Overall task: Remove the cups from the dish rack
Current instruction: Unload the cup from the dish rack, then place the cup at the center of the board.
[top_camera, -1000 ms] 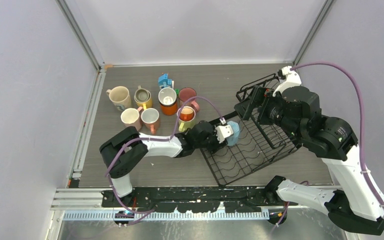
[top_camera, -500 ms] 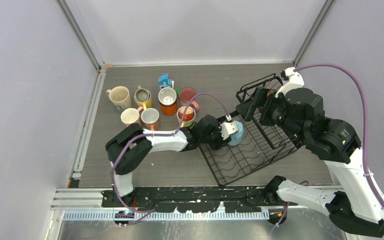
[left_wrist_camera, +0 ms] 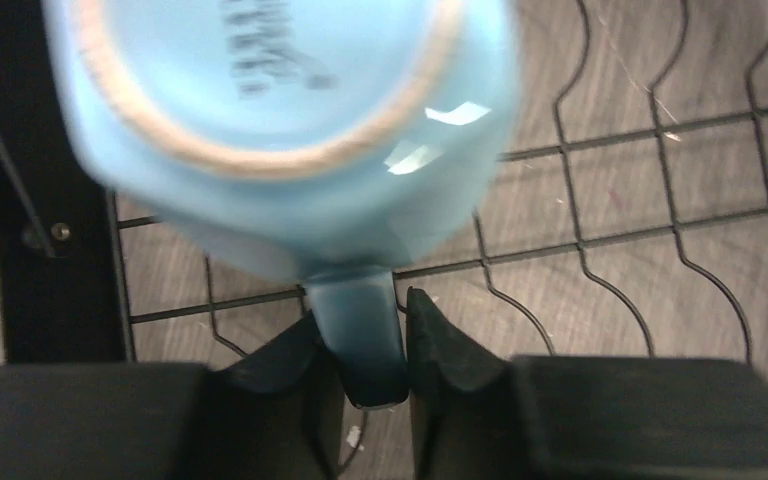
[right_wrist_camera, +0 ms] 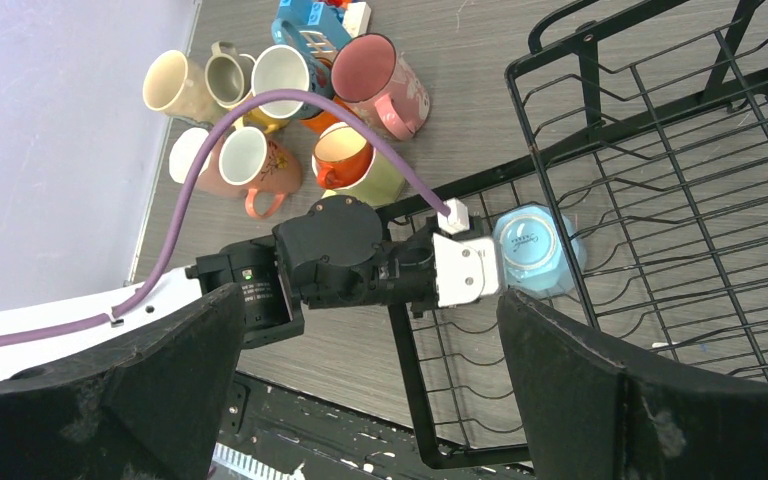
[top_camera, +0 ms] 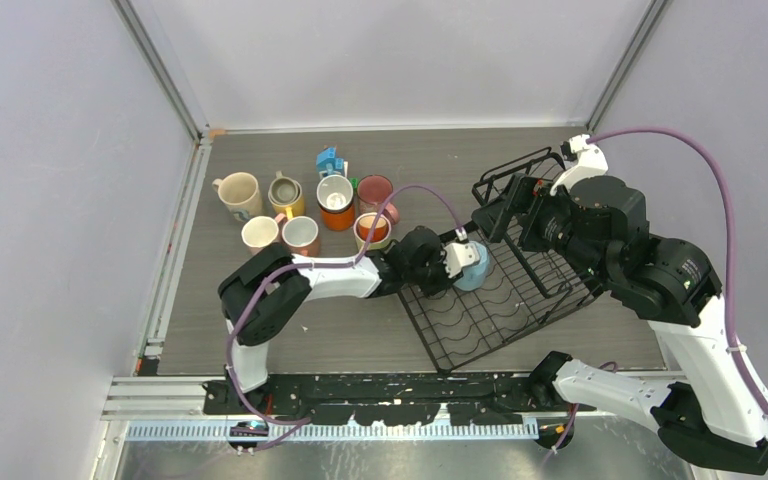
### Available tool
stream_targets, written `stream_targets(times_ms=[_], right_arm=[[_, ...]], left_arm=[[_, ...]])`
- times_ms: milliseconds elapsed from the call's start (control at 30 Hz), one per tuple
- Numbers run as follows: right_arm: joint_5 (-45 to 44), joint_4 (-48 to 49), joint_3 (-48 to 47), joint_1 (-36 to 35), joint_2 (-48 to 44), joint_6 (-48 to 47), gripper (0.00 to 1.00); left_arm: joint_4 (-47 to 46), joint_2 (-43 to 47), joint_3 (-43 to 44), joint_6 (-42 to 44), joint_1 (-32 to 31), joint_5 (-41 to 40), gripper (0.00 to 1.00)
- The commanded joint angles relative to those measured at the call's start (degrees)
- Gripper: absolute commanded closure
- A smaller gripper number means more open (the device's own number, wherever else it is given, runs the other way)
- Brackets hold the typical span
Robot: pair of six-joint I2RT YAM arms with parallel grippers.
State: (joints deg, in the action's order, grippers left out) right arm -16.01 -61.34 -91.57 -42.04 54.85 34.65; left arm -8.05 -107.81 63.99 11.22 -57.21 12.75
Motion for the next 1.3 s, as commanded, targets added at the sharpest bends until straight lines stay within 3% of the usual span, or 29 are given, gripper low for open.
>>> stream_targets(times_ms=[0,167,867,1267], right_arm=[[-0.95,1.04,-0.1,-0.11,-0.62,0.59,0.0],[-1.04,0.88,-0.32,-0.08,-0.52,0.5,0.0],[-0.78,3.41,-0.1,-0.14,1.18,-0.11,0.0],[0.03,4.61,0.16,-0.15,1.11,0.42,0.0]], left_arm=[[0.13,-1.11,2.96,1.0,0.26,1.74,0.8],[-1.09,-0.86,2.87,0.82,0.26,1.57,1.0],[-0.93,14.82,-3.14,-4.57,0.26,1.4,1.0],[5.46,30.72,-11.28,-13.19,0.27,-5.55,1.0]])
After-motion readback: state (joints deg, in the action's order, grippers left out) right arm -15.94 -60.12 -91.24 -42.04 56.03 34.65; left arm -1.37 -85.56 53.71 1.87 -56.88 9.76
